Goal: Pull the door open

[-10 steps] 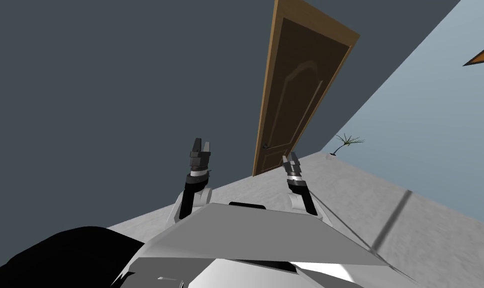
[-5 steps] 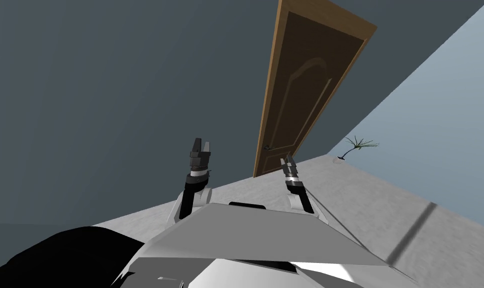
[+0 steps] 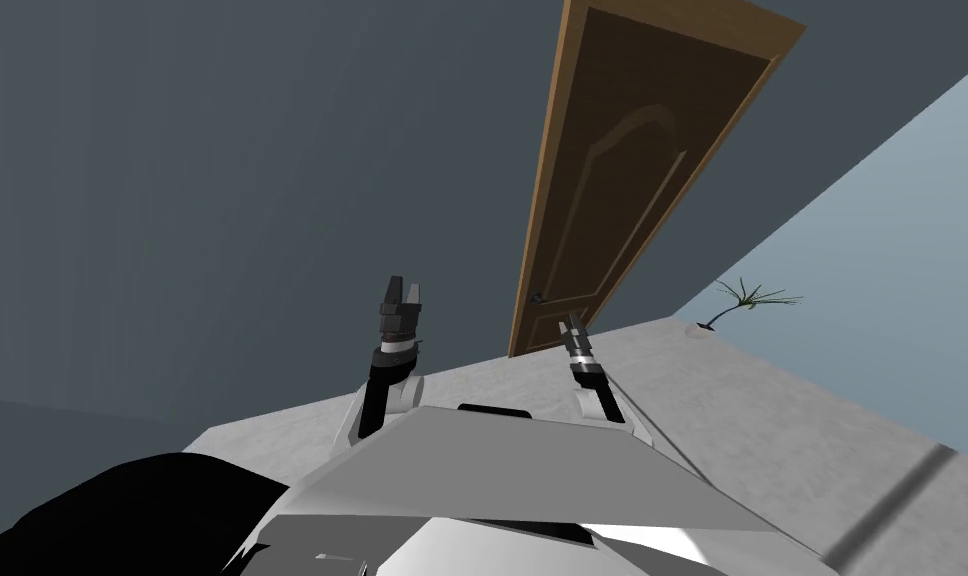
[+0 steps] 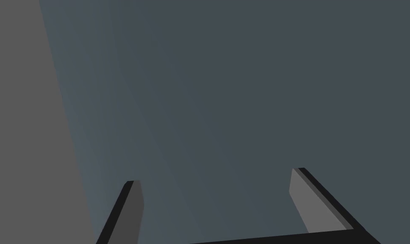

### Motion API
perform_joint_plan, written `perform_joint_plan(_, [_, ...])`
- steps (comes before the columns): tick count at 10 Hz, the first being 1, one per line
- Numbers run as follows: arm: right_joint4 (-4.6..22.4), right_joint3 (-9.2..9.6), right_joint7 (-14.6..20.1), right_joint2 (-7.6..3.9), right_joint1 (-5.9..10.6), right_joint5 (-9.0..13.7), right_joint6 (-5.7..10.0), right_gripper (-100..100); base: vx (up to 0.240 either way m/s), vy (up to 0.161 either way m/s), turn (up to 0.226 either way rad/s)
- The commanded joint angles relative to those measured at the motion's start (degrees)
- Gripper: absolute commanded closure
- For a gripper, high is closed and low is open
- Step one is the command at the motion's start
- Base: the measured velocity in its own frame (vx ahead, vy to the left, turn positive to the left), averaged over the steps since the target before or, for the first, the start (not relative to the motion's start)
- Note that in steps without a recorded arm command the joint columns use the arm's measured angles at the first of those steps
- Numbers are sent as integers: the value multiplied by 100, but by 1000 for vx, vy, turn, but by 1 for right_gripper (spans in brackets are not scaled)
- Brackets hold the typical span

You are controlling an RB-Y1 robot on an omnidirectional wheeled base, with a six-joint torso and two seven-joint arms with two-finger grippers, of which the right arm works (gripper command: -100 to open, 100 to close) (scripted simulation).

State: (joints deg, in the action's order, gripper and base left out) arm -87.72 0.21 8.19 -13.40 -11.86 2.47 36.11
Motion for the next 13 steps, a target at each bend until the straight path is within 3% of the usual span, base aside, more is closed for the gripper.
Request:
perform_joint_plan(1, [286,28,48,-69,103,3,32,-100,34,-60,130])
perform_joint_plan(2, [345,28,48,-69,103,3,32,-100,26,-56,74])
perform_joint_plan(4, [760,68,145,-211,280,16,119,-100,50,-79,166])
perform_joint_plan(9, [1445,107,239,-348,452,29,203,-100,28,-62,87])
perform_joint_plan(10, [1679,126,284,-414,535,35,243,-100,23,-60,126])
perform_joint_plan(13, [1964,144,329,-479,617,41,283,-100,26,-58,79])
